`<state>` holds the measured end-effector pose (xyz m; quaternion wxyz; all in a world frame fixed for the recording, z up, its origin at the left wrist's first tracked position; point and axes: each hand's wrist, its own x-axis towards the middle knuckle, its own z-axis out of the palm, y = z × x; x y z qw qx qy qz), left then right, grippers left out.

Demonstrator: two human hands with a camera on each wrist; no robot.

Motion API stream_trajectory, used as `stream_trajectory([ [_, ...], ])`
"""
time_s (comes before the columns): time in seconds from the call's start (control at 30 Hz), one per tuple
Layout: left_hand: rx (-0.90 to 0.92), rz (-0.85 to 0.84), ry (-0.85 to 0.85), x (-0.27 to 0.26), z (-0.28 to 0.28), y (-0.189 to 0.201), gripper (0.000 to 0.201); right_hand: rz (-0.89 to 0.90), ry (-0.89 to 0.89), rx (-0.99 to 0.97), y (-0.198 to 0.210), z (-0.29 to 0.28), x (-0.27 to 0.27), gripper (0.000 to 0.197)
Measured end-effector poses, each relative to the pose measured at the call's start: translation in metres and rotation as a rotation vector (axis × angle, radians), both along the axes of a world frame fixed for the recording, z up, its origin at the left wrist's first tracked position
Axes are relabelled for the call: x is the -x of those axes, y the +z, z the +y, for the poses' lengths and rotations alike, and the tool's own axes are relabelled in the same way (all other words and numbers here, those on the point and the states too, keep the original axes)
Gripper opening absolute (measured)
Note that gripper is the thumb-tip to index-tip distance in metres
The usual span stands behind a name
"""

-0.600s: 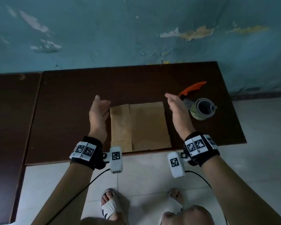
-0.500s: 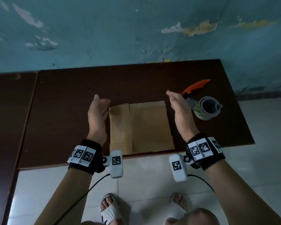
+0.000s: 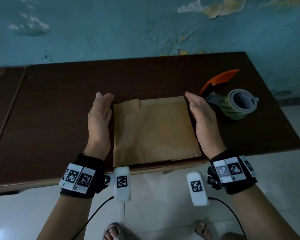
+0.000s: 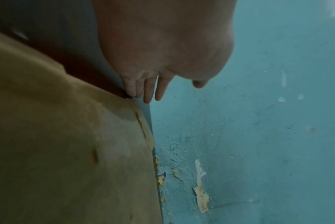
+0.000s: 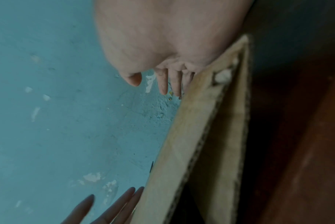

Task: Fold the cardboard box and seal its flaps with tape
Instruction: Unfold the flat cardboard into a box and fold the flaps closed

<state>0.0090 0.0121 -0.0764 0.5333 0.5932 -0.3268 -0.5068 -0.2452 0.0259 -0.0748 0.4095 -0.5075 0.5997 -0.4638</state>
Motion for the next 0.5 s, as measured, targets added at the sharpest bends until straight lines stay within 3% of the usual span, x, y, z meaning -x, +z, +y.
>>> stream_trajectory([
  [0.23, 0.033, -0.057, 0.045, -0.011, 0.003, -0.020, 0.040, -0.082, -0.022, 0.008, -0.027, 0.007, 0.000, 0.044],
  [0.4, 0.009, -0.295, -0.005, -0.002, 0.013, -0.022, 0.051, -0.243, -0.057, 0.060, -0.038, 0.012, 0.005, 0.045],
  [0.5, 0.005, -0.334, -0.086, 0.006, 0.018, -0.022, 0.060, -0.302, -0.034, 0.068, -0.041, 0.020, 0.007, 0.040],
])
